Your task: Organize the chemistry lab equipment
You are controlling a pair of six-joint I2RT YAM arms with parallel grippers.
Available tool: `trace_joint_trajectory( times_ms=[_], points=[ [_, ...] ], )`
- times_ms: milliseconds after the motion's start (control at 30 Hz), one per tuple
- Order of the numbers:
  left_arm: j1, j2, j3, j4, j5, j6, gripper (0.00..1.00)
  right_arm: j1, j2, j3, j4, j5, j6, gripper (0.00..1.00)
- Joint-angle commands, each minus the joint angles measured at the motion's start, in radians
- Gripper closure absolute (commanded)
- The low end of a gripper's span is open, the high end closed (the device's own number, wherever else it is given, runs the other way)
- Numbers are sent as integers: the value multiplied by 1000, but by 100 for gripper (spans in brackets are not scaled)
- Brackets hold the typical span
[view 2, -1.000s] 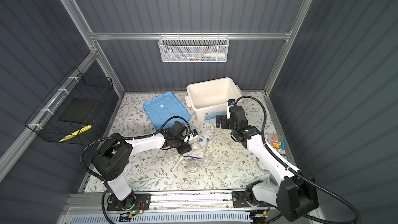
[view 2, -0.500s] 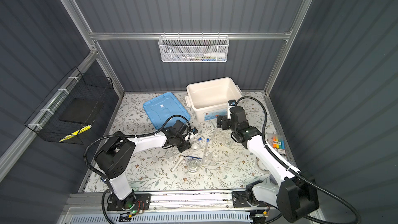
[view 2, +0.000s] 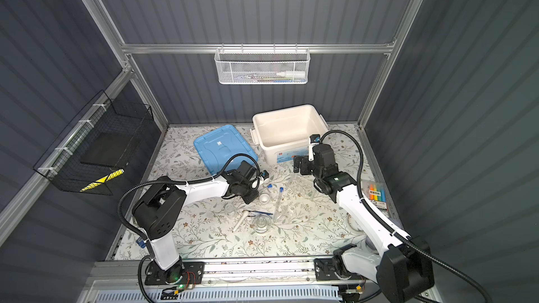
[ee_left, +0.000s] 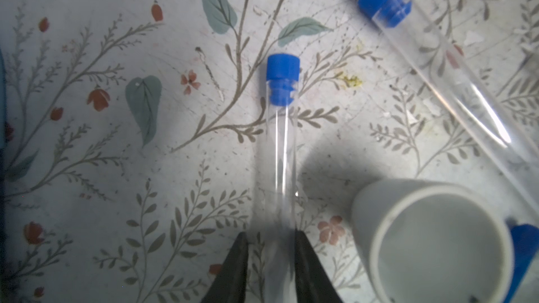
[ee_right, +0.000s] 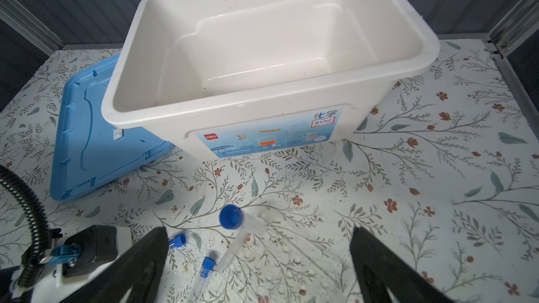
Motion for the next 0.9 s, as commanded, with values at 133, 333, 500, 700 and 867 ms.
trace_joint_trajectory(
  times_ms=[133,333,500,700,867],
  points=[
    [-5,38,23,-59,-23,-8,80,-7,-17,-23,0,-5,20,1],
    [-5,39,23,-59,-20,-10,87,-8,-23,-23,-4,-18,18,1],
    [-5,29,13,-46,-17,-19,89,-8,-32,-23,-1,-31,21,1],
    [-4,11,-7,-7,-19,-37,89,-8,-36,-23,-8,-41,24,1],
    [-5,-8,-6,20,-24,-49,89,-8,-33,-17,-12,-70,27,1]
  ],
)
